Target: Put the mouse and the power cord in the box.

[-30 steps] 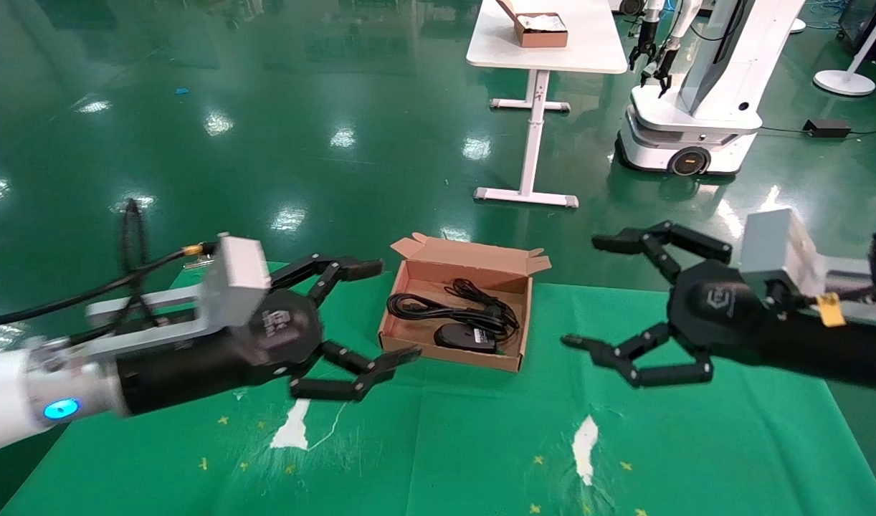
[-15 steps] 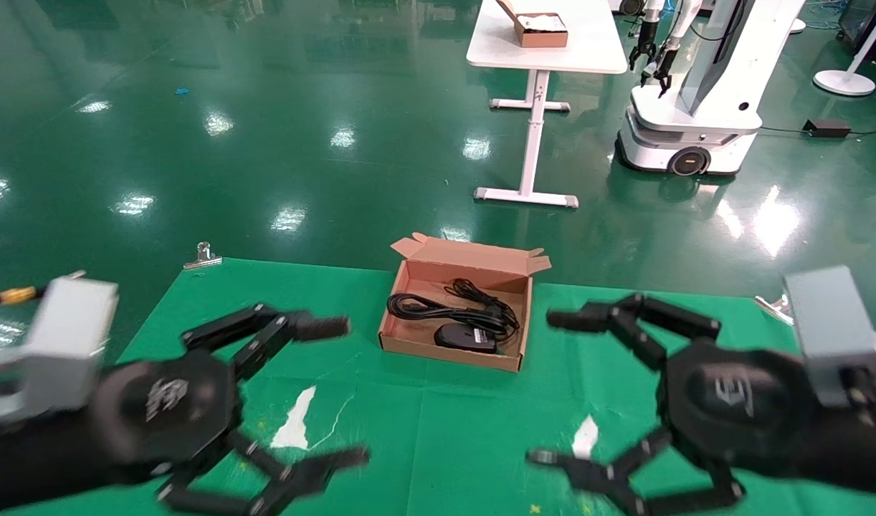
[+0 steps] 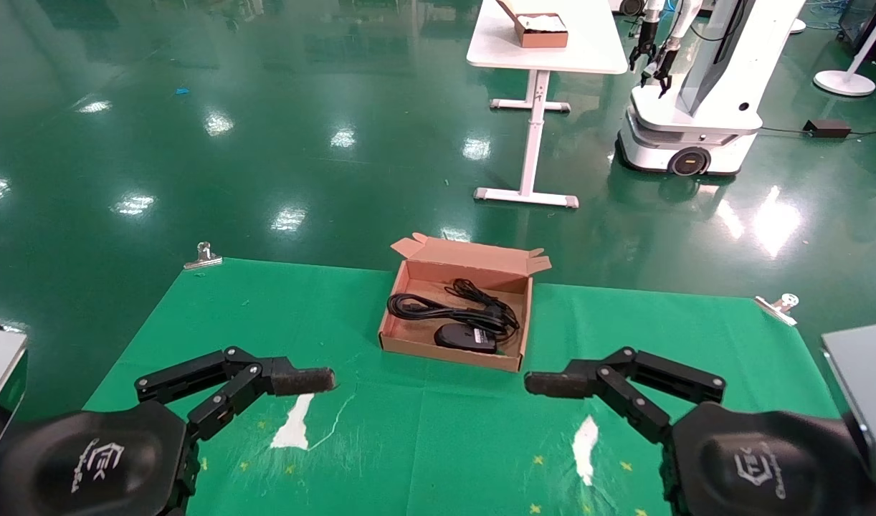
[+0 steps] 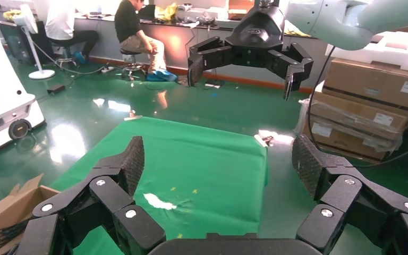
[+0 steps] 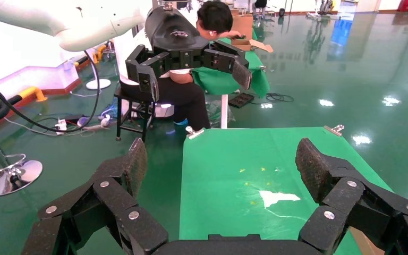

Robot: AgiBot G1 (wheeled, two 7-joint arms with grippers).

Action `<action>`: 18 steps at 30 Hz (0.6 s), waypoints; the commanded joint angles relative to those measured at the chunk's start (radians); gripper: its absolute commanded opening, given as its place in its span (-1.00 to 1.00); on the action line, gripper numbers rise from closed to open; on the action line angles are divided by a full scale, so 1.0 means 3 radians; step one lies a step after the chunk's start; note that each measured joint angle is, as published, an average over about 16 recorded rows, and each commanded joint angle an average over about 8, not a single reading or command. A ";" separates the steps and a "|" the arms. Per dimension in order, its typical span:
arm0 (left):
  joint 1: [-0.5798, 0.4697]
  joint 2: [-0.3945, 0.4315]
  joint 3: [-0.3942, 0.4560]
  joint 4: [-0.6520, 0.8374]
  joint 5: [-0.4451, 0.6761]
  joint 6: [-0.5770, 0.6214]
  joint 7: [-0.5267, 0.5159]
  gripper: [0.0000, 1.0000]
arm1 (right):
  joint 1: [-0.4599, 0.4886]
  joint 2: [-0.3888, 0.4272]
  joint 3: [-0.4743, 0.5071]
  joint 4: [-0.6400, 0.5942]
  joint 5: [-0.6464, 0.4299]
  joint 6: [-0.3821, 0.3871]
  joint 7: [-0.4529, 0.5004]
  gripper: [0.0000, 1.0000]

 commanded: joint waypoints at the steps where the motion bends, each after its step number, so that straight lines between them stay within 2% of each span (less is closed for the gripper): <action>1: -0.0004 0.0007 0.0003 0.0009 0.0002 -0.0008 0.0005 1.00 | 0.0007 -0.0001 -0.0003 -0.0012 -0.0003 0.0003 -0.0010 1.00; 18: -0.0031 0.0042 0.0029 0.0057 0.0034 -0.0049 0.0028 1.00 | 0.0060 -0.0016 -0.0036 -0.0083 -0.0043 0.0025 -0.0046 1.00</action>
